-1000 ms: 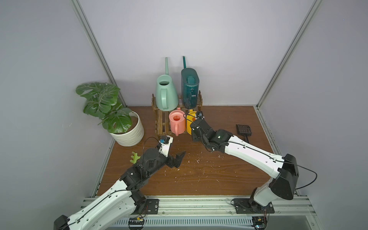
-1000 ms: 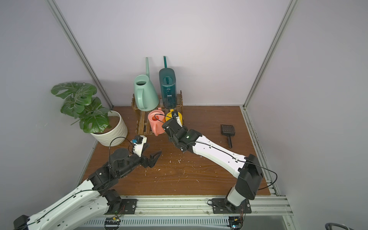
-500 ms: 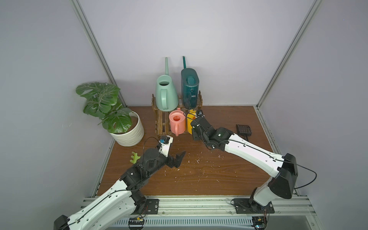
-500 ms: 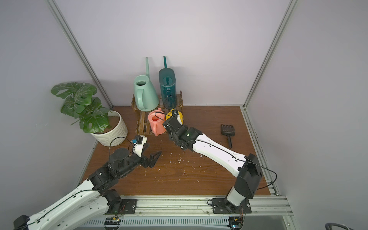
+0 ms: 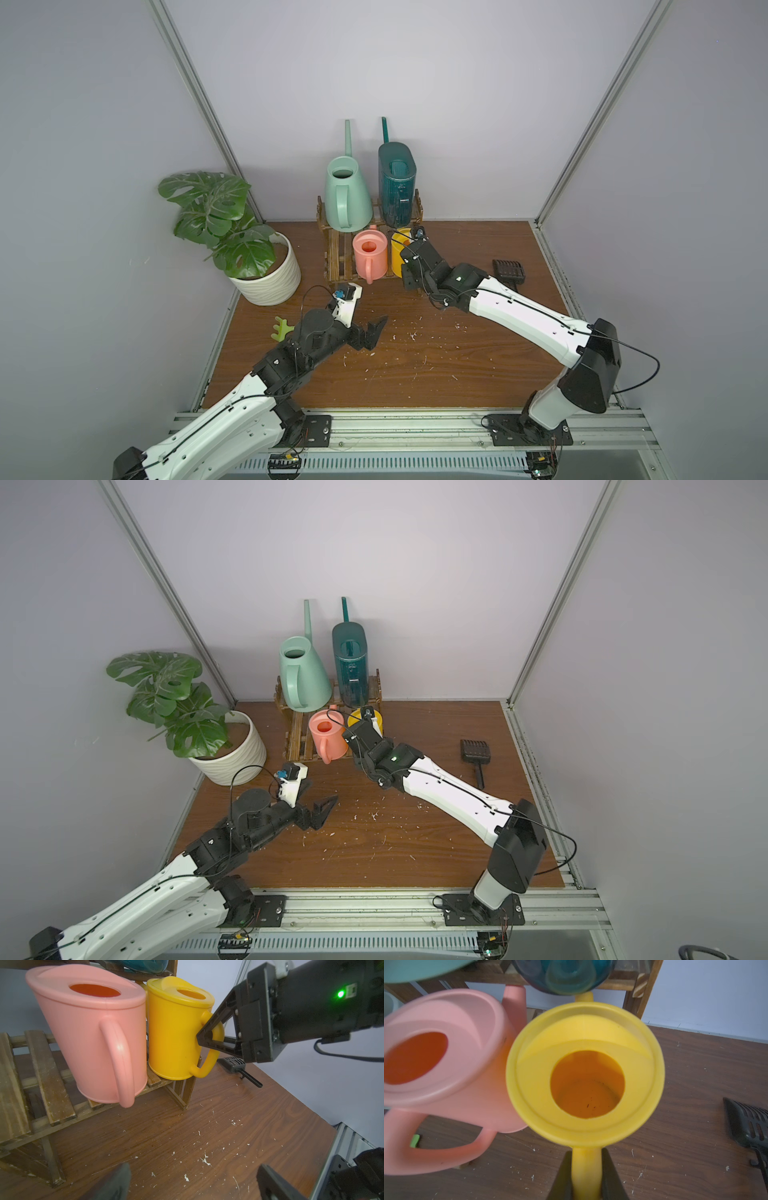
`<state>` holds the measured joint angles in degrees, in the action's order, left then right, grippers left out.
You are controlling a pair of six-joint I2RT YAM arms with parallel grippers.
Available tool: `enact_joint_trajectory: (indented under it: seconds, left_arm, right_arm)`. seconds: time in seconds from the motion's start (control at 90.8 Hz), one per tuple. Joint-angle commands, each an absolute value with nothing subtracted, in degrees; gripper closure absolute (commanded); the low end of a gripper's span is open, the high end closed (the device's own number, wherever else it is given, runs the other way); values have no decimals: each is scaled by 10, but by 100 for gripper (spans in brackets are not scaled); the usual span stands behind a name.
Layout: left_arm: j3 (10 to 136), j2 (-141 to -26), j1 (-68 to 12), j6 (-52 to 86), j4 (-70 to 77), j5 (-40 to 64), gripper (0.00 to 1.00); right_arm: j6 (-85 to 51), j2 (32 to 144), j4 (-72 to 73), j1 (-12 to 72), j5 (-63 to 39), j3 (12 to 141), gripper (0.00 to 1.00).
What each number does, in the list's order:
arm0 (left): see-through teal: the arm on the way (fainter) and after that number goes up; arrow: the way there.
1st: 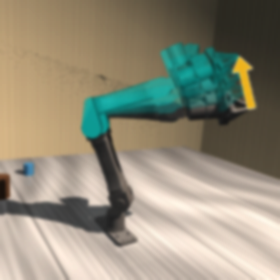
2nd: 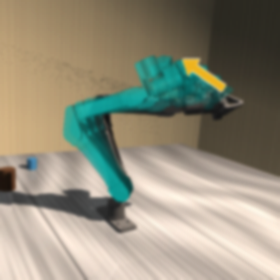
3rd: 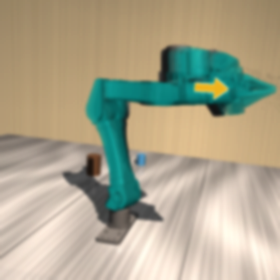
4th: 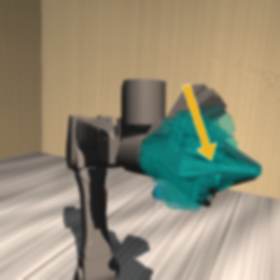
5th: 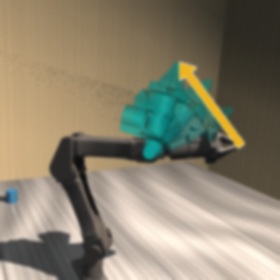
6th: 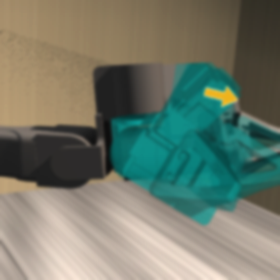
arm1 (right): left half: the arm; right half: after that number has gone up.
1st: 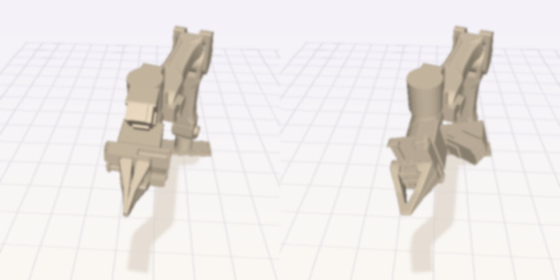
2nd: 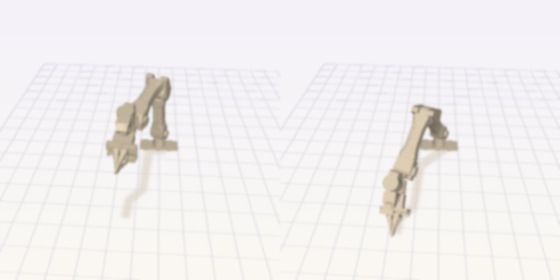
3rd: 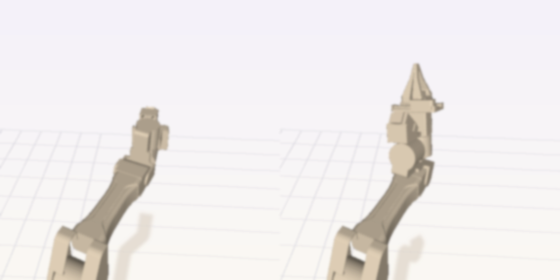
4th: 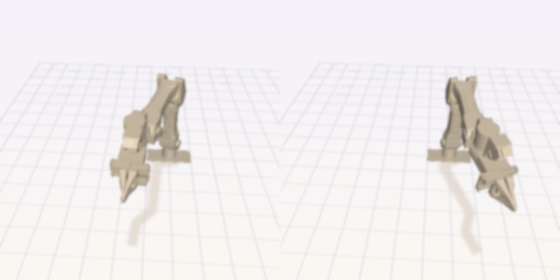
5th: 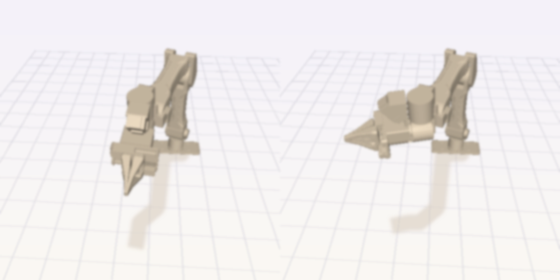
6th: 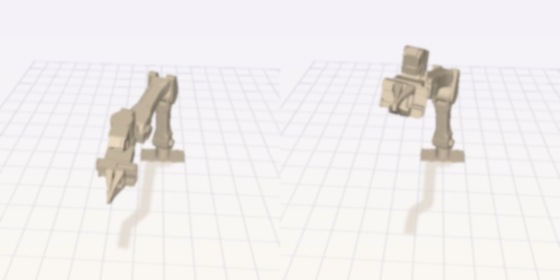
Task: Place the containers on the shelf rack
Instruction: 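Place the container on the shelf.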
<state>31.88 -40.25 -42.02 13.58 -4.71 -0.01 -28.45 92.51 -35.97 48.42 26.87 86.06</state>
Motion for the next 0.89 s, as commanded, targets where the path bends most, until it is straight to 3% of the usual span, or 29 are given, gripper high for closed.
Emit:
enact_joint_trajectory:
  seconds: [0.0, 0.264, 0.881]
  left_arm:
    - [330, -402, -421, 131, -43, 3, 3]
    - [329, -398, -422, 131, -49, 1, 3]
    - [330, -392, -422, 128, -54, -17, 3]
  right_arm:
    - [-275, 934, -331, 478, 267, 866, 85]
    - [-273, 937, -320, 472, 267, 858, 84]
    - [-271, 882, -314, 474, 228, 835, 56]
